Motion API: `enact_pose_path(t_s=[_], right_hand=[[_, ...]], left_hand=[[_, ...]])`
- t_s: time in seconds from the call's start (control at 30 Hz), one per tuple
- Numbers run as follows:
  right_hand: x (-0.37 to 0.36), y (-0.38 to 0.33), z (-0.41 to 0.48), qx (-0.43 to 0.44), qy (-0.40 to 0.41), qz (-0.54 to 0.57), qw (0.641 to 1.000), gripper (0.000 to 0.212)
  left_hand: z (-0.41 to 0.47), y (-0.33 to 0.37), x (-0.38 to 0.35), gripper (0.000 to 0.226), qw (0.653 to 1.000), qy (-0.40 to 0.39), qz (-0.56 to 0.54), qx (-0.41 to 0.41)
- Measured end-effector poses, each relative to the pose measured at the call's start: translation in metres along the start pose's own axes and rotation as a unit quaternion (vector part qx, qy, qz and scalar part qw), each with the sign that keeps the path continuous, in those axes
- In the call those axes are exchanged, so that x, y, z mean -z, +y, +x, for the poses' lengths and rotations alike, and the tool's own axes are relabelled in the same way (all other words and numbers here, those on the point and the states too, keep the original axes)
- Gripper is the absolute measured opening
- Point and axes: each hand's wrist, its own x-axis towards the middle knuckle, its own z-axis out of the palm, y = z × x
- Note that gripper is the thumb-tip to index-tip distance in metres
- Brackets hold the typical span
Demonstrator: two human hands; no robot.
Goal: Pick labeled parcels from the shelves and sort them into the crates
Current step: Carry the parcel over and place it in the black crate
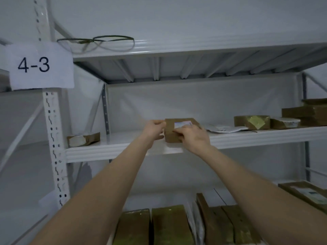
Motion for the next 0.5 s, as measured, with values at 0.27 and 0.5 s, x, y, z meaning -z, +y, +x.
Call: enact_pose_path(t_s=[0.27,0.5], right_hand=[[-0.027,-0.026,0.057,-0.109,-0.057,-0.041,0.991,0.043],[-0.054,-0.172,0.095,0.116,-0.038,0.146,0.982,0.047]], left_hand=[[0.016,-0.023,0.083,0.035,0.922,0.088,0.35,-0.138],[0.029,-0.029,0.161,0.038,0.888,0.23,0.361,-0.166]])
